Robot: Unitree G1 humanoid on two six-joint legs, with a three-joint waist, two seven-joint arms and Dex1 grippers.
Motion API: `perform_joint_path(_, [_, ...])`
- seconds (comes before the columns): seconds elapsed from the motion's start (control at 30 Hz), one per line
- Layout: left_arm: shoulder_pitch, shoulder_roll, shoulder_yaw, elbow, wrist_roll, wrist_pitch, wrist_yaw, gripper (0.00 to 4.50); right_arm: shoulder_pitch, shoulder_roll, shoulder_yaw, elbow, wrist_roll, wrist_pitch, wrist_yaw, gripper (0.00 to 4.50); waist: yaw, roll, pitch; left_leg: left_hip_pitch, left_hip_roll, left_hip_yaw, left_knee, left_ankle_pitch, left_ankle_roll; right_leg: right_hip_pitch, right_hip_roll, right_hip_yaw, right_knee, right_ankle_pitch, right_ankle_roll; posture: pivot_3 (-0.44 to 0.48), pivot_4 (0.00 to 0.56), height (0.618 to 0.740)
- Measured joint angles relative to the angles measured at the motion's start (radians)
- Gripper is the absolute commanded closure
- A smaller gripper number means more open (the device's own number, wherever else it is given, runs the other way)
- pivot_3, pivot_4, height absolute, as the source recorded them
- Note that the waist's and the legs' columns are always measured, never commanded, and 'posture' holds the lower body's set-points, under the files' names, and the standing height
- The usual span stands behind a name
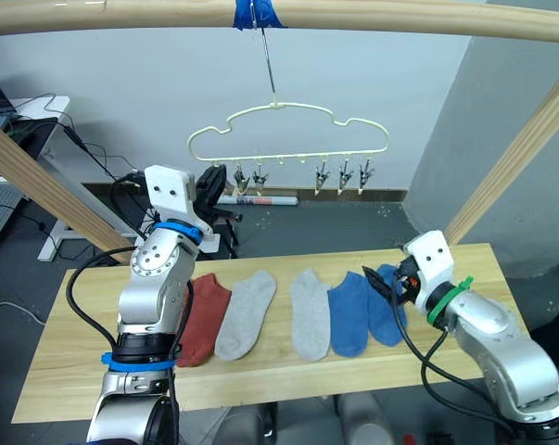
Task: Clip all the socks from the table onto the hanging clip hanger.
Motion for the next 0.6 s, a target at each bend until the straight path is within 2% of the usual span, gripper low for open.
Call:
perform_joint_path(0.2, [-0.009, 0.053, 0.002, -0.067, -0.054, 0.130, -0.051, 4.49, -0.052, 0.149, 0.101, 0.326, -0.191, -0.133, -0.106, 0.00, 0.001, 0.001, 0.006, -0.002, 0.000, 0.002, 0.000, 0.000, 0.000, -0.004, -0.002, 0.002, 0.001, 0.000, -0.001, -0.192, 0.300, 0.740])
perform_joint_path(0.4, [-0.015, 0.064, 0.001, -0.091, -0.067, 0.174, -0.060, 4.49, -0.175, 0.240, 0.069, 0.615, -0.254, -0.280, -0.149, 0.00, 0.002, 0.001, 0.006, -0.005, 0.000, 0.001, -0.001, 0.000, 0.000, -0.007, -0.002, 0.001, 0.002, 0.003, -0.005, -0.187, 0.299, 0.740])
perform_joint_path(0.53, [-0.016, 0.067, 0.001, -0.095, -0.075, 0.183, -0.074, 4.49, -0.227, 0.281, 0.022, 0.766, -0.252, -0.280, -0.158, 0.00, 0.005, 0.001, 0.006, -0.005, 0.001, 0.001, -0.001, 0.000, 0.000, -0.007, -0.003, 0.001, 0.002, 0.003, -0.005, -0.174, 0.292, 0.740])
perform_joint_path(0.6, [-0.016, 0.067, 0.001, -0.096, -0.076, 0.188, -0.075, 4.50, -0.244, 0.291, 0.003, 0.790, -0.242, -0.275, -0.157, 0.39, 0.006, 0.001, 0.006, -0.005, 0.001, 0.001, 0.000, 0.000, 0.000, -0.006, -0.003, 0.001, 0.002, 0.003, -0.005, -0.168, 0.290, 0.740])
